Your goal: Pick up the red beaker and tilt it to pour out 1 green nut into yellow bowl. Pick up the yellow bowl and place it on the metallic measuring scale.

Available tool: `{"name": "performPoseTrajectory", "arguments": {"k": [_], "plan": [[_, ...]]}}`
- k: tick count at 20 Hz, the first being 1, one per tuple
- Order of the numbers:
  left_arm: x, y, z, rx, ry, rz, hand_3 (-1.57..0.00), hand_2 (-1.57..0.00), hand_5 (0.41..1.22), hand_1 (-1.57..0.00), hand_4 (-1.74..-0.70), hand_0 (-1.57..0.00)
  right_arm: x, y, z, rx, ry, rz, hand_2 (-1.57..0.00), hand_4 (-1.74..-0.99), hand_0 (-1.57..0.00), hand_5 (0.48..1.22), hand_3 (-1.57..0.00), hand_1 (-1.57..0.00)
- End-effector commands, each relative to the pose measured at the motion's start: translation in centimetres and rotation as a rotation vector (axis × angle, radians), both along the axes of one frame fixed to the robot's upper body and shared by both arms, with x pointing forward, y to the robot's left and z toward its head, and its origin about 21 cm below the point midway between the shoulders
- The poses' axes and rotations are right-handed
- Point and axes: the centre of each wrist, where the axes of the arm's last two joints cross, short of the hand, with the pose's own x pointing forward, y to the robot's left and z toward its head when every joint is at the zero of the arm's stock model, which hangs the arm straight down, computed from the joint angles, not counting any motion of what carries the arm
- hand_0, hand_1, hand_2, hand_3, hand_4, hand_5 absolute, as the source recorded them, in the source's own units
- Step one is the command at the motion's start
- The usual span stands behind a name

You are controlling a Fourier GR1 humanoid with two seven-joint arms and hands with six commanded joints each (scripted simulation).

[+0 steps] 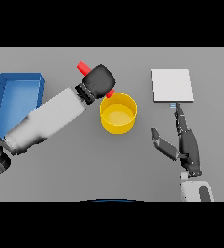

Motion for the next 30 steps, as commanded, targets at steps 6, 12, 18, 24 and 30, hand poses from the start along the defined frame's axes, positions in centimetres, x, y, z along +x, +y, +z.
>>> {"name": "performPoseTrajectory", "arguments": {"k": [6,12,18,24,30], "plan": [[-0.2,-1.3,-0.1,0.200,-0.052,-0.098,-1.55,-1.57,1.221,-1.57,-1.74,-1.57,0.5,-0.2,-0.1,-0.019,0.028,-0.020,0.00,-1.278,0.00,0.609,0.00,0.00],[0.6,-2.8,1.1,0.366,-0.114,-0.143,-1.57,-1.57,1.221,-1.57,-1.74,-1.57,0.4,0.1,-0.1,-0.060,0.021,-0.047,0.00,-1.236,0.00,0.582,0.00,0.00],[0.6,-4.1,1.1,0.508,-0.177,-0.249,-1.57,-1.57,1.221,-1.57,-1.73,-1.57,0.6,0.2,-0.1,-0.065,0.010,-0.037,0.00,-1.210,0.00,0.592,0.00,0.00],[2.0,-4.1,5.7,0.509,-0.237,-0.248,-1.57,-1.57,1.221,-1.57,-1.73,-1.57,0.5,0.0,-0.5,-0.082,0.004,-0.042,0.00,-1.209,0.00,0.592,0.00,0.00],[5.1,-1.4,16.2,0.327,-0.358,-0.092,-1.23,-1.50,1.221,-1.57,-1.70,-1.57,1.0,0.2,0.0,-0.048,-0.017,-0.020,0.00,-1.181,0.00,0.593,0.00,0.00]]}}
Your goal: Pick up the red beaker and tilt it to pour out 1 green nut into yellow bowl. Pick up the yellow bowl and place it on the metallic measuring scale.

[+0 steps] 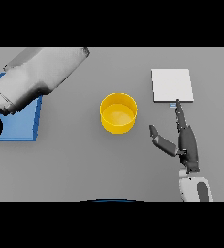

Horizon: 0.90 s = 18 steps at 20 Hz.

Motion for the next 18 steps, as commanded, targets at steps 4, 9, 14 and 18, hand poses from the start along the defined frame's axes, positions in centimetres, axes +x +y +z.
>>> {"name": "performPoseTrajectory", "arguments": {"k": [4,9,14,18], "plan": [[2.2,4.0,3.3,-0.324,0.007,0.203,-1.38,-1.54,1.221,-1.57,-1.72,-1.57,0.2,0.1,0.0,0.027,0.007,0.012,0.00,-1.200,0.00,0.596,0.00,0.00],[3.8,13.9,4.0,-0.901,0.056,0.448,-1.38,-1.56,1.221,-1.57,-1.73,-1.57,0.2,-0.4,-0.2,0.028,0.001,0.027,0.00,-1.222,0.00,0.590,0.00,0.00],[3.0,22.0,0.4,-1.292,0.029,0.594,-1.41,-1.57,1.221,-1.57,-1.74,-1.57,0.3,-0.7,-0.3,0.006,-0.020,0.047,0.00,-1.223,0.00,0.591,0.00,0.00],[1.0,26.0,-4.1,-1.541,-0.051,0.707,-1.45,-1.57,1.221,-1.57,-1.74,-1.57,0.2,-1.0,-0.4,-0.014,0.001,0.050,0.00,-1.212,0.00,0.610,0.00,0.00]]}}
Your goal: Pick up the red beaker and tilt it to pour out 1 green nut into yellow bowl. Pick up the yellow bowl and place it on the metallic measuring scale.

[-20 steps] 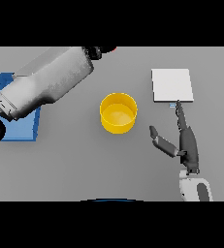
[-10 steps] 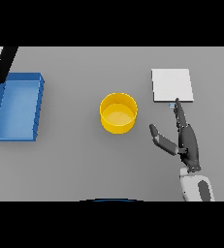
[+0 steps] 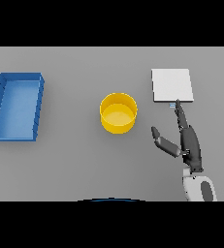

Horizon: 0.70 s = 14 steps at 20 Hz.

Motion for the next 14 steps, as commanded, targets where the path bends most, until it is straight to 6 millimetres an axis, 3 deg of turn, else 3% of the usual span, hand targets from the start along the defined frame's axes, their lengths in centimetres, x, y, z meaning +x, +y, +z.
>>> {"name": "performPoseTrajectory", "arguments": {"k": [1,9,14], "plan": [[-0.6,0.6,-1.1,-0.054,0.000,0.049,-1.45,-1.57,1.221,-1.57,-1.74,-1.57,0.2,0.1,0.1,-0.005,0.001,0.011,0.00,-1.209,0.00,0.620,0.00,0.00],[-7.4,1.5,-9.1,-0.230,0.052,0.201,-1.45,-1.57,1.221,-1.57,-1.74,-1.57,0.2,0.3,0.1,-0.027,0.014,0.009,0.00,-1.217,0.00,0.664,0.00,0.00],[-9.3,1.3,-12.0,-0.284,0.092,0.256,-1.52,-1.57,1.199,-1.57,-1.74,-1.57,0.4,0.4,0.3,-0.034,0.002,0.018,0.00,-1.216,0.00,0.667,0.00,0.00]]}}
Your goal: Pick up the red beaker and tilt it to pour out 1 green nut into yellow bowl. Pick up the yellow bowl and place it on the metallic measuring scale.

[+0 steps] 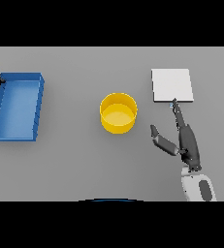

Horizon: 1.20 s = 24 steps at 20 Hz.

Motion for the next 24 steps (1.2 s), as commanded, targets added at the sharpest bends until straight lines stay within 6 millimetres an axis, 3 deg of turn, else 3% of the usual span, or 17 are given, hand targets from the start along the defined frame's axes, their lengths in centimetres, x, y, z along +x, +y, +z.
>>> {"name": "performPoseTrajectory", "arguments": {"k": [1,4,5,6,7,8,9,12,14,17,22,24], "plan": [[-0.2,0.1,-0.3,0.006,0.009,0.016,-1.53,-1.57,1.166,-1.57,-1.74,-1.57,-0.1,0.2,-0.1,0.001,0.001,0.005,0.00,-1.214,0.00,0.666,0.00,0.00],[-0.9,0.0,-1.3,0.019,0.045,0.025,-1.55,-1.57,0.967,-1.57,-1.74,-1.57,-0.3,-0.1,-0.2,0.000,-0.004,-0.001,0.00,-1.205,0.00,0.664,0.00,0.00],[-1.1,-0.1,-1.4,0.030,0.062,0.006,-1.55,-1.57,0.908,-1.57,-1.67,-1.57,-0.4,-0.2,-0.2,-0.003,-0.018,0.008,0.00,-1.202,0.00,0.667,0.00,0.00],[-1.2,-0.1,-1.3,0.036,0.096,-0.012,-1.50,-1.57,0.865,-1.57,-1.53,-1.57,-0.5,-0.3,-0.1,-0.006,-0.010,-0.004,0.00,-1.197,0.00,0.664,0.00,0.00],[-1.4,-0.4,-1.0,0.026,0.127,-0.051,-1.36,-1.43,0.830,-1.45,-1.37,-1.56,-0.5,-0.3,0.0,-0.001,-0.001,0.001,0.00,-1.192,0.00,0.663,0.00,0.00],[-1.7,-0.2,-0.7,0.010,0.164,-0.087,-1.13,-1.19,0.803,-1.18,-1.23,-1.46,-0.5,0.0,-0.2,0.009,-0.002,0.005,0.00,-1.188,0.00,0.663,0.00,0.00],[-2.0,0.2,-0.2,0.000,0.203,-0.105,-0.90,-0.96,0.778,-0.94,-1.12,-1.17,-0.4,0.0,-0.1,0.006,-0.005,0.001,0.00,-1.187,0.00,0.664,0.00,0.00],[-2.2,0.2,0.3,0.000,0.273,-0.169,-0.46,-0.49,0.723,-0.48,-0.92,-0.60,-0.8,-0.2,0.0,-0.008,-0.016,0.002,0.00,-1.182,0.00,0.667,0.00,0.00],[-2.3,0.8,0.5,-0.006,0.292,-0.173,-0.30,-0.31,0.698,-0.31,-0.85,-0.38,-0.9,-0.4,-0.2,0.001,0.001,-0.004,0.00,-1.187,0.00,0.667,0.00,0.00],[-2.3,0.8,0.3,-0.027,0.282,-0.191,-0.15,-0.16,0.679,-0.16,-0.80,-0.19,-1.0,-0.3,-0.2,-0.007,0.017,0.003,0.00,-1.188,0.00,0.668,0.00,0.00],[-1.7,0.8,0.8,-0.060,0.193,-0.203,-0.05,-0.05,0.674,-0.05,-0.79,-0.06,-0.1,0.5,0.2,-0.075,0.012,-0.011,0.00,-1.203,0.00,0.660,0.00,0.00],[-1.3,0.7,0.7,-0.054,0.177,-0.208,-0.03,-0.03,0.674,-0.03,-0.78,-0.04,0.0,0.4,0.5,-0.100,0.000,0.055,0.00,-1.175,0.00,0.677,0.00,0.00]]}}
